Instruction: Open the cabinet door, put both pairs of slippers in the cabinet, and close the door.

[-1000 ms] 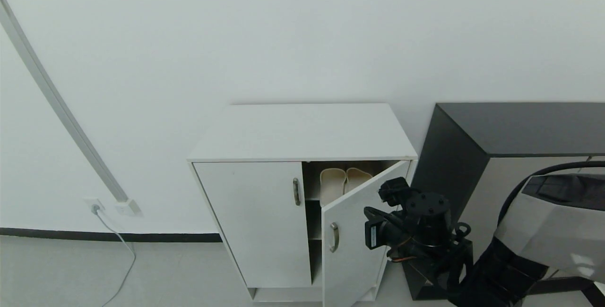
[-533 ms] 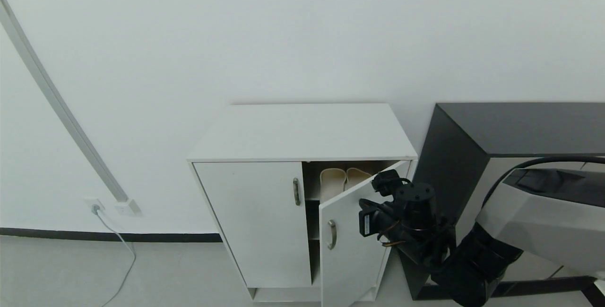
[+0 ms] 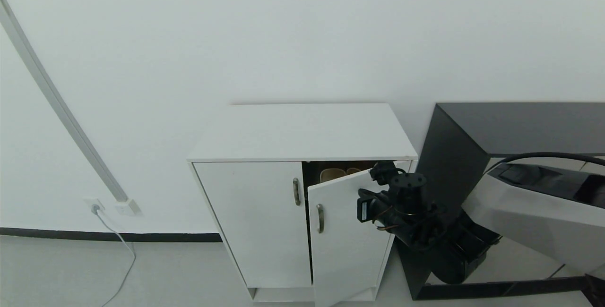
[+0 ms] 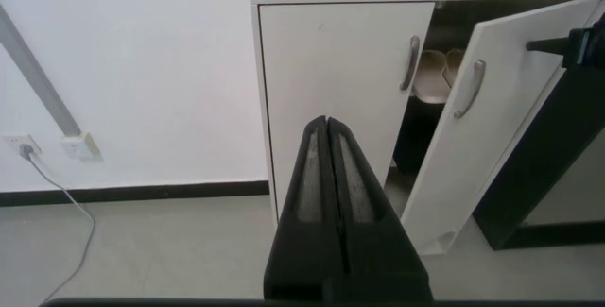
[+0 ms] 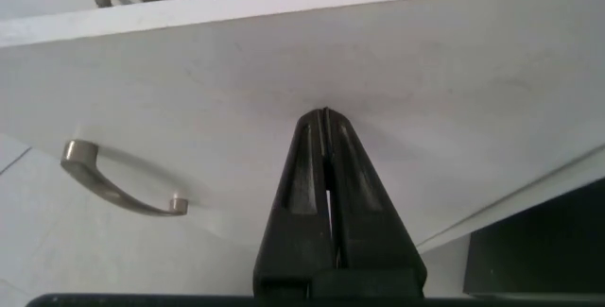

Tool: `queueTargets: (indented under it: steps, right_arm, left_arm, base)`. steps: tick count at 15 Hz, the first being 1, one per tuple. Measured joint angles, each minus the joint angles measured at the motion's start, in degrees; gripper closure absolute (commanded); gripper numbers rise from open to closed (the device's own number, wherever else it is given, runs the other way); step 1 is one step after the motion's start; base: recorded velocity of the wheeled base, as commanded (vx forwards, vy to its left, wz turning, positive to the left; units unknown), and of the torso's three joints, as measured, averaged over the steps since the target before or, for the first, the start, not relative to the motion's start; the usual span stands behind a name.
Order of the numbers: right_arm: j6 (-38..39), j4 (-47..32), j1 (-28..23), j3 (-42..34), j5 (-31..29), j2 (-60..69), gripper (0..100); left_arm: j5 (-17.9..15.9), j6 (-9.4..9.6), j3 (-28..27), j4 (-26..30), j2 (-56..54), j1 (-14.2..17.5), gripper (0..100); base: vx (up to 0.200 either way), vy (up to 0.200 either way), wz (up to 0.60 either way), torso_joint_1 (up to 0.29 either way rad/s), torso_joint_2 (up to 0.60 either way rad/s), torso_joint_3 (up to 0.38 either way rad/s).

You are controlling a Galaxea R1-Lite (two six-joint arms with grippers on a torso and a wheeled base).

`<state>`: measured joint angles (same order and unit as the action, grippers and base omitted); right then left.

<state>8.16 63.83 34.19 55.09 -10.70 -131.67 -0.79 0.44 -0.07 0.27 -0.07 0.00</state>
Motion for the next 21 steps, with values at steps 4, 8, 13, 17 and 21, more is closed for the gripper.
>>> queueTargets:
  steps: [4, 8, 13, 17, 21]
  right_arm:
    - [0.1, -1.2, -1.3, 3.8, 0.5, -2.0, 100]
    - [0.1, -2.5, -2.1, 6.0, 0.5, -3.3, 100]
    - [0.1, -4.7, -3.0, 9.7, 0.5, -5.1, 100]
    - [0.2, -6.4, -4.0, 12.2, 0.5, -5.9, 100]
    - [0.3, -6.4, -4.2, 12.5, 0.5, -6.1, 100]
  left_arm:
    - [0.0, 0.00, 0.0, 0.0, 0.0, 0.0, 100]
    - [0.0, 0.00, 0.0, 0.0, 0.0, 0.0, 100]
    - [0.0, -0.06, 0.0, 0.0, 0.0, 0.0, 100]
    - [0.0, -0.09, 0.0, 0.0, 0.0, 0.0, 100]
    - [0.0, -0.09, 0.0, 0.0, 0.0, 0.0, 100]
  base:
    - [0.000, 0.000, 0.00, 0.000, 0.00, 0.000]
    - [0.000, 0.000, 0.00, 0.000, 0.00, 0.000]
    - [0.000, 0.000, 0.00, 0.000, 0.00, 0.000]
    - [0.000, 0.000, 0.00, 0.000, 0.00, 0.000]
    - [0.000, 0.000, 0.00, 0.000, 0.00, 0.000]
